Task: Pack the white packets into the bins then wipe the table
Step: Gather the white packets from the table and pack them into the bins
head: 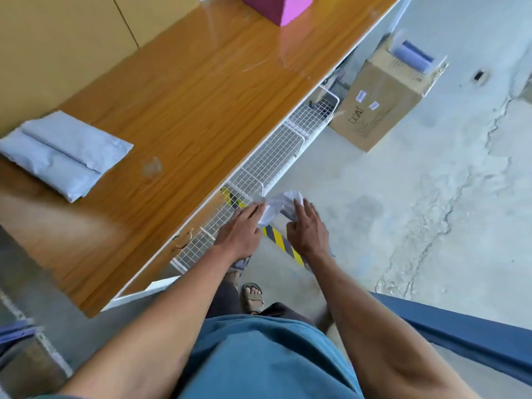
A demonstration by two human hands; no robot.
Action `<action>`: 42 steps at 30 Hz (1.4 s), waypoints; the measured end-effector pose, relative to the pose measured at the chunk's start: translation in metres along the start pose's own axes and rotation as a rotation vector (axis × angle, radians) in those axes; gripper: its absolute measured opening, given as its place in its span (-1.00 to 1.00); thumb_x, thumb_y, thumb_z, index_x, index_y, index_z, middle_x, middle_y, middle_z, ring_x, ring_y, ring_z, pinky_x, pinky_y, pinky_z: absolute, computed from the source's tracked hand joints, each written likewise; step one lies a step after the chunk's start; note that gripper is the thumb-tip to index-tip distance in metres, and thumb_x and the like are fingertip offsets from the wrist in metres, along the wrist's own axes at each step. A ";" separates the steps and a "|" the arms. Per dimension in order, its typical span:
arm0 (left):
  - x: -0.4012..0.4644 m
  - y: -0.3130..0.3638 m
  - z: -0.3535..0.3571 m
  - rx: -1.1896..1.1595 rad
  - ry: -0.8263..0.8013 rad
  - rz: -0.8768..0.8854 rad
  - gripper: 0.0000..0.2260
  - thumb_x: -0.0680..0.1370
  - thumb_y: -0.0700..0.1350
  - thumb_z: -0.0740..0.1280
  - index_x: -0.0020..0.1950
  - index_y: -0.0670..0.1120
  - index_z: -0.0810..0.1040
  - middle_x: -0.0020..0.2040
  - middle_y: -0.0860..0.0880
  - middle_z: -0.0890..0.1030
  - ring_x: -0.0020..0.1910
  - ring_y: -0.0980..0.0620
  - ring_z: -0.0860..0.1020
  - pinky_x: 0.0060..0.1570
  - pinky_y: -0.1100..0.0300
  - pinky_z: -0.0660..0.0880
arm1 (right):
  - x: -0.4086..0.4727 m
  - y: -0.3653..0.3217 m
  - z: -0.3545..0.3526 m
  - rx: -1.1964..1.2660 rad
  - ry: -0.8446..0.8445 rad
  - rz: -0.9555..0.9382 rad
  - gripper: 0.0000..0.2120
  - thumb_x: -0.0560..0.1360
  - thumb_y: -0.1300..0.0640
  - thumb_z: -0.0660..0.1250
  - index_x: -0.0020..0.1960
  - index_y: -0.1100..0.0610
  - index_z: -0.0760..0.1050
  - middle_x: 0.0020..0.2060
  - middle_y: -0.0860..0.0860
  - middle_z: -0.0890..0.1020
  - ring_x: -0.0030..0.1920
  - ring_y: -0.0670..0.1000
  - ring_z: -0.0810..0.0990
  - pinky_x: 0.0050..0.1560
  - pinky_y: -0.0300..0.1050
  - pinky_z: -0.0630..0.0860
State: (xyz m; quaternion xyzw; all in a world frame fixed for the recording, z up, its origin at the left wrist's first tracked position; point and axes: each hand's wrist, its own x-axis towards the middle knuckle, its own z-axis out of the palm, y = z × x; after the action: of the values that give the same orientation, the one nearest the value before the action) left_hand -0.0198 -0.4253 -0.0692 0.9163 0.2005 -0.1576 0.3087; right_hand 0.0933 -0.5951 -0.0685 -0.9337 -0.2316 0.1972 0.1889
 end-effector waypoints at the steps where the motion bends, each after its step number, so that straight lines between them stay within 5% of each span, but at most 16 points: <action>1: 0.010 0.008 -0.003 0.010 -0.008 0.010 -0.33 0.70 -0.07 0.16 0.73 0.19 -0.10 0.72 0.10 0.10 0.60 -0.10 0.19 0.44 -0.22 0.44 | 0.007 0.004 -0.006 0.005 0.027 0.015 -0.35 0.52 0.01 0.16 0.62 0.00 0.31 0.62 0.08 0.32 0.61 0.13 0.28 0.36 0.18 0.51; 7: 0.088 0.068 -0.026 0.091 -0.020 0.138 -0.31 0.70 -0.06 0.17 0.73 0.19 -0.14 0.73 0.09 0.07 0.60 -0.10 0.17 0.45 -0.14 0.40 | 0.053 0.042 -0.041 0.039 0.144 0.135 -0.36 0.52 0.13 0.30 0.60 0.03 0.33 0.59 0.11 0.36 0.56 0.17 0.34 0.31 0.17 0.54; 21: 0.321 0.208 -0.101 0.144 0.061 0.348 -0.35 0.72 -0.07 0.18 0.74 0.14 -0.06 0.73 0.06 0.06 0.63 -0.05 0.12 0.40 -0.16 0.48 | 0.236 0.115 -0.188 0.070 0.398 0.329 -0.38 0.56 0.13 0.26 0.62 0.06 0.29 0.61 0.12 0.33 0.59 0.15 0.30 0.37 0.14 0.51; 29: 0.435 0.256 -0.132 0.068 0.169 0.398 -0.33 0.69 -0.13 0.21 0.74 0.17 0.00 0.74 0.10 0.01 0.63 -0.09 0.17 0.40 -0.10 0.45 | 0.346 0.137 -0.249 0.084 0.499 0.240 -0.42 0.52 0.17 0.26 0.54 0.10 0.37 0.55 0.16 0.41 0.51 0.22 0.39 0.19 0.15 0.58; 38: 0.560 0.310 -0.174 0.128 0.343 0.302 -0.36 0.61 0.02 -0.02 0.72 0.01 0.14 0.69 -0.11 0.23 0.56 -0.12 0.34 0.58 -0.03 0.17 | 0.502 0.176 -0.329 0.046 0.486 0.006 -0.36 0.53 -0.04 0.06 0.57 0.10 0.36 0.55 0.20 0.42 0.56 0.24 0.36 0.47 0.20 0.44; 42: 0.620 0.345 -0.193 0.054 0.437 0.215 -0.34 0.58 0.06 -0.03 0.71 0.03 0.18 0.67 -0.11 0.27 0.53 -0.16 0.39 0.53 -0.12 0.30 | 0.569 0.195 -0.382 0.051 0.446 -0.091 -0.35 0.55 -0.06 0.02 0.59 0.10 0.35 0.56 0.19 0.41 0.58 0.23 0.34 0.42 0.23 0.49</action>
State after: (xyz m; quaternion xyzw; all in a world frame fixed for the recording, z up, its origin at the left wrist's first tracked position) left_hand 0.7120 -0.3876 -0.0054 0.9526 0.1598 0.0727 0.2485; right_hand 0.8007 -0.5663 0.0102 -0.9376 -0.2210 -0.0171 0.2678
